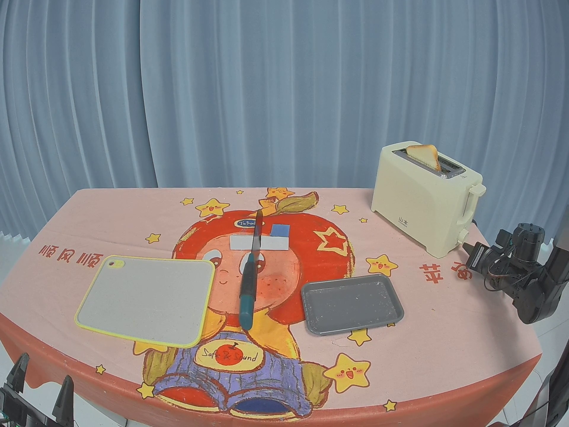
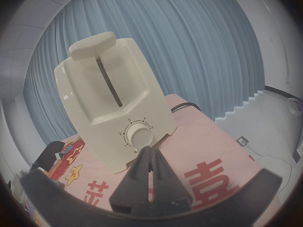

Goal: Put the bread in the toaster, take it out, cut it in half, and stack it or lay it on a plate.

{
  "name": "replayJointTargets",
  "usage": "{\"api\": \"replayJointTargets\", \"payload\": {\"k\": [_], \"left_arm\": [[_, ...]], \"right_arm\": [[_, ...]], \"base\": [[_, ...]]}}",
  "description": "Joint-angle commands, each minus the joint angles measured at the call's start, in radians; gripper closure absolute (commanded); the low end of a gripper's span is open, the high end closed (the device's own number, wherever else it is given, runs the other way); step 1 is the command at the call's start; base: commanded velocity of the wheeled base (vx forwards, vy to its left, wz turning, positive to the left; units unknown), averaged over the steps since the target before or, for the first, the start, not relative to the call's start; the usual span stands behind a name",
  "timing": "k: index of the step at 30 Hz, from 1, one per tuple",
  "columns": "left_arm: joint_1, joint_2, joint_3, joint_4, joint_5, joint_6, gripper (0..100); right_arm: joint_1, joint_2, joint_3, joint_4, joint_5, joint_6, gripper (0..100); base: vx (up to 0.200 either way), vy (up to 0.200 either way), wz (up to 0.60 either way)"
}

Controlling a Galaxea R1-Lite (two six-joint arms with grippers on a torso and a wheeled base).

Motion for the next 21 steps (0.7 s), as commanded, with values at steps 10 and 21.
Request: {"api": "replayJointTargets", "payload": {"k": [10, 21], "left_arm": [[0.0, -0.016, 0.018, 0.0, 0.001, 0.0, 0], [0.0, -0.016, 0.018, 0.0, 0.0, 0.0, 0]], "right_arm": [[0.003, 0.025, -0.02, -0.001, -0.011, 0.0, 100], [0.02, 0.016, -0.017, -0.003, -0.011, 0.0, 100]], "base": [[0.0, 0.0, 0.0], [0.0, 0.0, 0.0]]}}
